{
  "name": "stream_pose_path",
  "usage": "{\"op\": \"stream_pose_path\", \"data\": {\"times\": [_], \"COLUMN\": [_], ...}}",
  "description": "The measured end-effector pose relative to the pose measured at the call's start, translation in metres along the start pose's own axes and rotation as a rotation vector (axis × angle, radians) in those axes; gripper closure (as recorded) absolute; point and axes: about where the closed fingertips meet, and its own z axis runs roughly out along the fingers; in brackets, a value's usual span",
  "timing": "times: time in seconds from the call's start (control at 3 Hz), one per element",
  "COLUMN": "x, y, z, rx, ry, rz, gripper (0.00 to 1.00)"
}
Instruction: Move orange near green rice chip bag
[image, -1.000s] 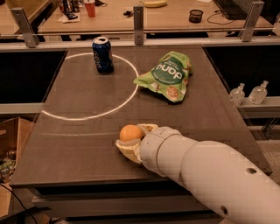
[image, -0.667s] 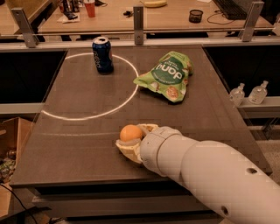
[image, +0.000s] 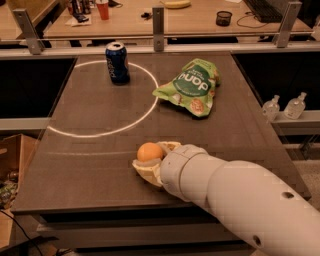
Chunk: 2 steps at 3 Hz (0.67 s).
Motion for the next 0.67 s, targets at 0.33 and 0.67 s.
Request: {"op": "stream_pose_path", "data": {"times": [0.33, 0.67], "x": [-0.0003, -0.0003], "y": [-0.0001, -0.0001], "z": [-0.0002, -0.0001], "rx": [0.000, 0.000], "ry": [0.000, 0.000], "rz": [0.000, 0.000], "gripper": [1.00, 1.00]}}
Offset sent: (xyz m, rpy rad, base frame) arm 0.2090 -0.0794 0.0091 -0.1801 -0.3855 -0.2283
